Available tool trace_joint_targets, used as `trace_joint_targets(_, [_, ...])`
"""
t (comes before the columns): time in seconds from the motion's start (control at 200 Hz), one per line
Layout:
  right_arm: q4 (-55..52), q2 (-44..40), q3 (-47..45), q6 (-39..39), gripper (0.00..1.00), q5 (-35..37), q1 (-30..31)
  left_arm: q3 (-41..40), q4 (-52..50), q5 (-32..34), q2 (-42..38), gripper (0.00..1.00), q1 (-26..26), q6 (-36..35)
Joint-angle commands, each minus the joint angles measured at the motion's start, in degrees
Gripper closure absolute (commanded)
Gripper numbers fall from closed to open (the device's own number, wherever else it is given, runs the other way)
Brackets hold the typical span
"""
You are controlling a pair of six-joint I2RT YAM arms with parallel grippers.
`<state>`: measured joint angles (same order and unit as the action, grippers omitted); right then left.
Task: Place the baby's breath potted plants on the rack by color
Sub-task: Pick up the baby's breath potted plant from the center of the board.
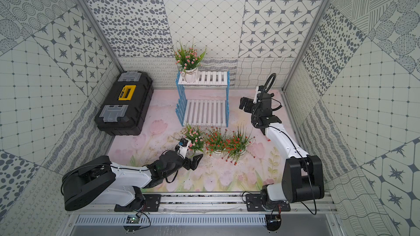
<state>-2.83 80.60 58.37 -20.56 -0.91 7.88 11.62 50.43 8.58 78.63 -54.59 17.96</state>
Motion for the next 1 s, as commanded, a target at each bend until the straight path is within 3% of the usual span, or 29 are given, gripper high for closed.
trace_joint_targets(0.0, [2.04,-0.63,-0.69,0.36,0.02,0.26,0.3,0.63,10.33,3.73,2.27,0.01,0.72,-6.15])
trace_joint_targets(0.135, [2.12,-0.14,-0.59,0.2,0.02,-0.05,0.32,1.27,13.21,-0.37,5.53,0.02,4.23,-7.19])
trace_joint_targets(0.275, [1.75,-0.39,-0.62,0.52,0.02,0.36,0.29,4.0,14.76,-3.34,9.72,0.01,4.56,-8.08])
trace_joint_targets(0.991, [0.98,0.52,0.04,0.54,0.02,0.13,0.38,9.22,27.82,-4.51,25.85,0.03,7.92,-12.42])
